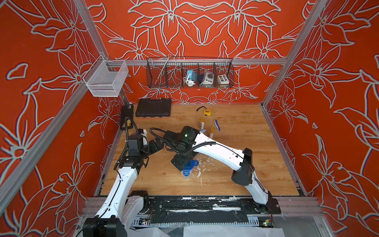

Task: Pack away toiletry kits
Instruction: Close the lid on the container, then close the fastener on the container.

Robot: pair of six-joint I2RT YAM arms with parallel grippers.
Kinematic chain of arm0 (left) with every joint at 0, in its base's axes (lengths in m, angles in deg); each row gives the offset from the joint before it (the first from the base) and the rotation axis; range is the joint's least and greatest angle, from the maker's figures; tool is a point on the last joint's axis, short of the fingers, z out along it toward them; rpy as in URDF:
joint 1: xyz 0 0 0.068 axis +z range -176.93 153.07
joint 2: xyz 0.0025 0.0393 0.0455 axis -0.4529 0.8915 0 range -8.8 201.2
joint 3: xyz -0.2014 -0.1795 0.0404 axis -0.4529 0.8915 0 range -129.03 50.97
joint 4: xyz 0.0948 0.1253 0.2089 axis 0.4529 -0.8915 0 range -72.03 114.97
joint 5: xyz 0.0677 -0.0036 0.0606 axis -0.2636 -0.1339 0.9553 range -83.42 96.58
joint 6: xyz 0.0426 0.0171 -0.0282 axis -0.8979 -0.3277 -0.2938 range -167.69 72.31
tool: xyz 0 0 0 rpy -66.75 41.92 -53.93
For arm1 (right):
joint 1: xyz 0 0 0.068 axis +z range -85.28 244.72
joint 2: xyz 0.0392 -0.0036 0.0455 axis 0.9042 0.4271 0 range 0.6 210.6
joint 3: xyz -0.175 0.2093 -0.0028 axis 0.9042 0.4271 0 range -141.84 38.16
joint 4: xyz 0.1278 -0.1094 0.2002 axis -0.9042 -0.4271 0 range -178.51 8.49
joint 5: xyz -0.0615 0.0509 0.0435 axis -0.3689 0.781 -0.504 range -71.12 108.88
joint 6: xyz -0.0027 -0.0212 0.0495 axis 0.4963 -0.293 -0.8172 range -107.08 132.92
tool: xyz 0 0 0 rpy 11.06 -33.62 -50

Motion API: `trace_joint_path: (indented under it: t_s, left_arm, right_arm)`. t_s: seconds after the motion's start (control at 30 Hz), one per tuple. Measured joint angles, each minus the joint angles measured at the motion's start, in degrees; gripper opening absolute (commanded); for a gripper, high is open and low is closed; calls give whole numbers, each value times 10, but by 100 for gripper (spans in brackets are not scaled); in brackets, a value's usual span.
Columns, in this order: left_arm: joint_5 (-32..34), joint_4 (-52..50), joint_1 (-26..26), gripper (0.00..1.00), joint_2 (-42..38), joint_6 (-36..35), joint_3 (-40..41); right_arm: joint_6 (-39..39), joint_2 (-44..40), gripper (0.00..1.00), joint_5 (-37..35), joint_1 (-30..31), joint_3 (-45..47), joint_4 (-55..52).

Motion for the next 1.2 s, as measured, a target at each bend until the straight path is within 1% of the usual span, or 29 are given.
trace_joint_path:
  t_s: [0.1, 0.23, 0.33, 0.4, 0.47, 0.53, 0.57, 0.63, 0.77, 0.87, 0.93, 1.03, 1.2]
  left_arm:
    - [-6, -2, 0, 98, 0, 2, -6]
    - [-9, -9, 0, 98, 2, 7, -15]
    - [-7, -32, 0, 98, 9, 6, -37]
    - [-5, -56, -3, 98, 16, 5, -64]
    - [2, -81, -19, 98, 21, 6, -89]
    - [9, -107, -54, 97, 19, 11, -109]
    - [9, -127, -74, 95, 15, 16, -121]
    - [4, -170, -93, 93, 10, 21, -145]
    - [-19, -275, -103, 87, -4, 17, -226]
    - [-54, -341, -113, 80, -33, 7, -253]
    - [-71, -387, -125, 79, -47, -2, -257]
    - [-97, -444, -144, 78, -52, -11, -258]
    - [-128, -478, -162, 78, -38, -16, -247]
  right_arm:
    - [1, -37, 98, 2, 0, 8, 8]
    - [2, -115, 98, 5, 0, 56, 32]
    - [1, -152, 98, 8, -6, 86, 40]
    - [-1, -176, 98, 18, -16, 125, 53]
    - [-5, -196, 98, 32, -30, 165, 68]
    - [-8, -216, 96, 44, -49, 206, 82]
    - [-10, -228, 93, 50, -60, 228, 90]
    - [-13, -255, 85, 64, -78, 269, 109]
    - [-24, -324, 70, 95, -106, 354, 155]
    - [-24, -355, 59, 120, -110, 389, 179]
    - [-22, -362, 56, 136, -112, 405, 196]
    - [-18, -360, 55, 166, -114, 428, 226]
    - [-16, -335, 55, 211, -115, 442, 262]
